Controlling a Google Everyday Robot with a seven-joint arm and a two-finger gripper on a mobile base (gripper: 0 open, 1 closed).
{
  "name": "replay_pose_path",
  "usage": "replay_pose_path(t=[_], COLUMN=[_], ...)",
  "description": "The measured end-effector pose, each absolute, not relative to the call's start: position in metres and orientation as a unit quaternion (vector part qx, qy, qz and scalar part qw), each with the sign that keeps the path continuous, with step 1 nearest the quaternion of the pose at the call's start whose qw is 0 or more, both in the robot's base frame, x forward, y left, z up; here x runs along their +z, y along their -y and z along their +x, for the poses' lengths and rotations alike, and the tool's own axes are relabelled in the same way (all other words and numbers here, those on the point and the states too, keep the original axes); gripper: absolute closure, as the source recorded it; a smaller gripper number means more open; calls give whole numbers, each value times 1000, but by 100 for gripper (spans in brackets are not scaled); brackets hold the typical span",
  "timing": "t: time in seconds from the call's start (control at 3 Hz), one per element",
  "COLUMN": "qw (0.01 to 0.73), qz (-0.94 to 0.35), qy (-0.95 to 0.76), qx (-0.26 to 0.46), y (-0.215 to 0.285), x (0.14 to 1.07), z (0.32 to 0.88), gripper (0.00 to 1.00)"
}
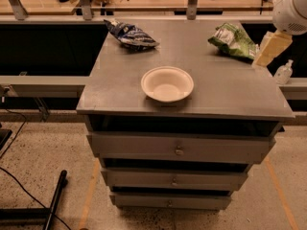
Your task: Place green jalapeno chip bag into paper bowl
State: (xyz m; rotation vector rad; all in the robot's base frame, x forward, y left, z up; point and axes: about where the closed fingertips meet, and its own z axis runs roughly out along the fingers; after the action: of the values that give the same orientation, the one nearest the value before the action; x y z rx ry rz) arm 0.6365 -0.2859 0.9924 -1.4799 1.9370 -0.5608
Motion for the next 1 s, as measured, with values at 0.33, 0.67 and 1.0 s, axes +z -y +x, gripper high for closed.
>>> replay_pose_path(t=[0.33,0.67,1.0], qw=[315,348,382], qz=[-562,-546,-498], qy=[-735,-739,-762], qx=[-213,-187,-158], y=[286,284,284], x=[992,994,973], z=[637,664,737], gripper=[0,0,0])
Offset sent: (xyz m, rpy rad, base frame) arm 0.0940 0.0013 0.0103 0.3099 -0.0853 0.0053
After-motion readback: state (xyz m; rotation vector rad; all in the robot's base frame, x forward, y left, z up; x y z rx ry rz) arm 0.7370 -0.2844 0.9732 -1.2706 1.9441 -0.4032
